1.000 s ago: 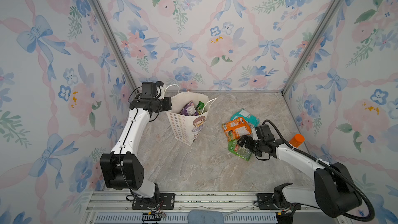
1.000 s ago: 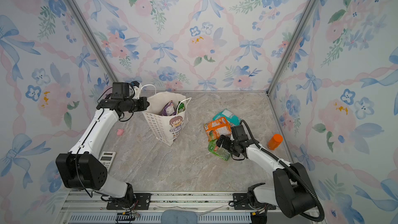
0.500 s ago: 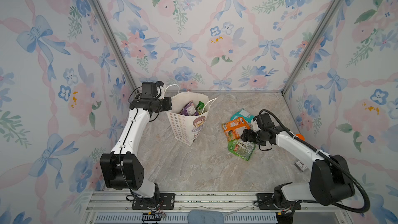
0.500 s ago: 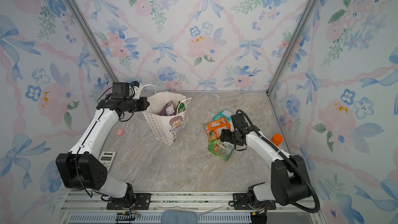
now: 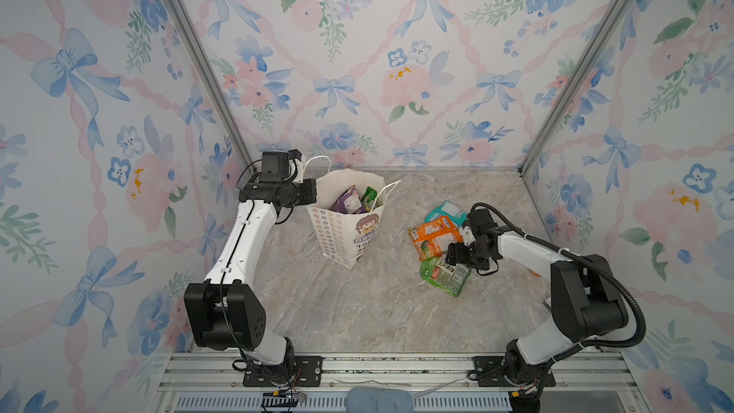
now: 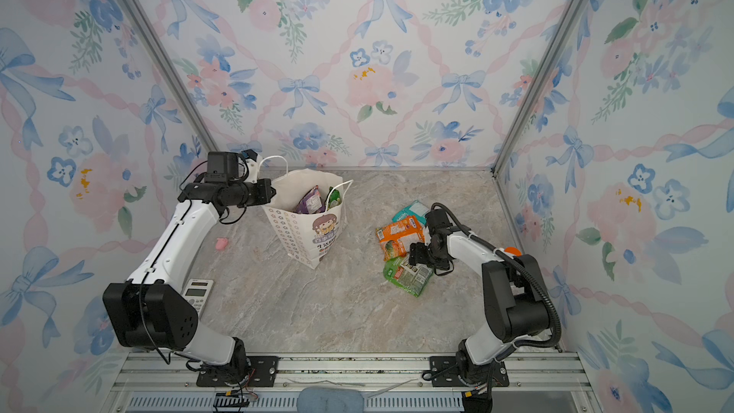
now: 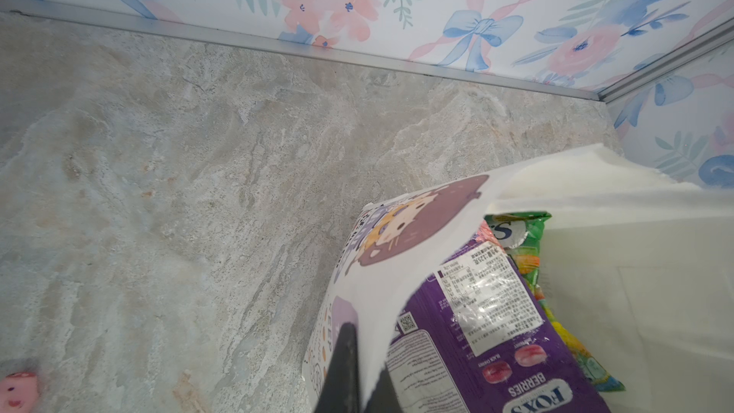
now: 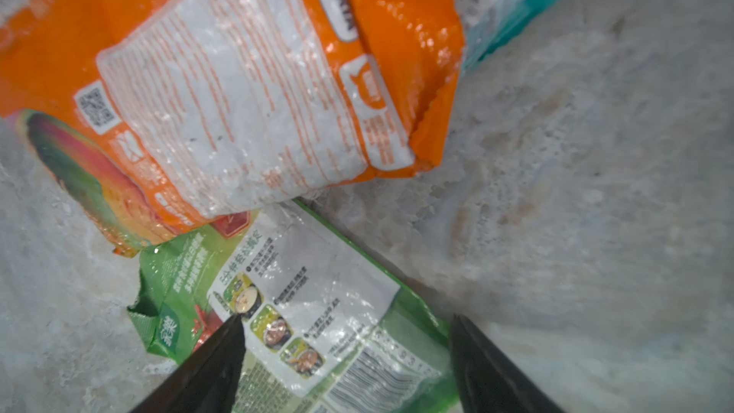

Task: Place the snacks into the paper bag
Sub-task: Rotate the snack at the center of the table.

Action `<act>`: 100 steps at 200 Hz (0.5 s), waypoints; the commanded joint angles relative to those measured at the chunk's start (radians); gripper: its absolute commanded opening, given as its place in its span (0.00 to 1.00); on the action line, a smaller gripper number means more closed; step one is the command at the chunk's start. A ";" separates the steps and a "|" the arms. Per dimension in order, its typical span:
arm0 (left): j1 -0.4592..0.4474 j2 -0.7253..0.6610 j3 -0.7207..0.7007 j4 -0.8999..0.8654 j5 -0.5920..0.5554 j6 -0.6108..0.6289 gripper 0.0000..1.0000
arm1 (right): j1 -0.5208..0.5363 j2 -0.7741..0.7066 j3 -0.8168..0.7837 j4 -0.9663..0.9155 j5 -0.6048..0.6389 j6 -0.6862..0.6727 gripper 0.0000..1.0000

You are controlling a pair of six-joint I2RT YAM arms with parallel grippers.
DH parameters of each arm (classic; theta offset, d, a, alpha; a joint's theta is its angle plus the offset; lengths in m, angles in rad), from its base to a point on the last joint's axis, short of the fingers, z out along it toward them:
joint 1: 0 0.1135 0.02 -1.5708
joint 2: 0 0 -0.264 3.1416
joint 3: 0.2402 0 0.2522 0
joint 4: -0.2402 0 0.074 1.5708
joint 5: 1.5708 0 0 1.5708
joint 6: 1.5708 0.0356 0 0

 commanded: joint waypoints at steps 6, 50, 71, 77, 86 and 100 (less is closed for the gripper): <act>-0.004 -0.008 -0.002 0.046 0.005 0.003 0.00 | 0.016 -0.010 -0.043 0.027 -0.071 0.031 0.80; -0.006 -0.005 -0.002 0.046 0.003 0.001 0.00 | 0.141 -0.106 -0.121 0.105 -0.149 0.197 0.77; -0.006 -0.004 0.000 0.045 0.006 0.001 0.00 | 0.193 -0.152 -0.149 0.156 -0.187 0.275 0.77; -0.006 -0.004 0.001 0.046 0.006 0.001 0.00 | 0.199 -0.161 -0.147 0.154 -0.187 0.281 0.77; -0.006 -0.004 0.001 0.046 0.006 0.001 0.00 | 0.200 -0.174 -0.142 0.146 -0.183 0.278 0.76; -0.006 -0.004 0.001 0.046 0.009 0.001 0.00 | 0.193 -0.180 -0.133 0.110 -0.134 0.251 0.76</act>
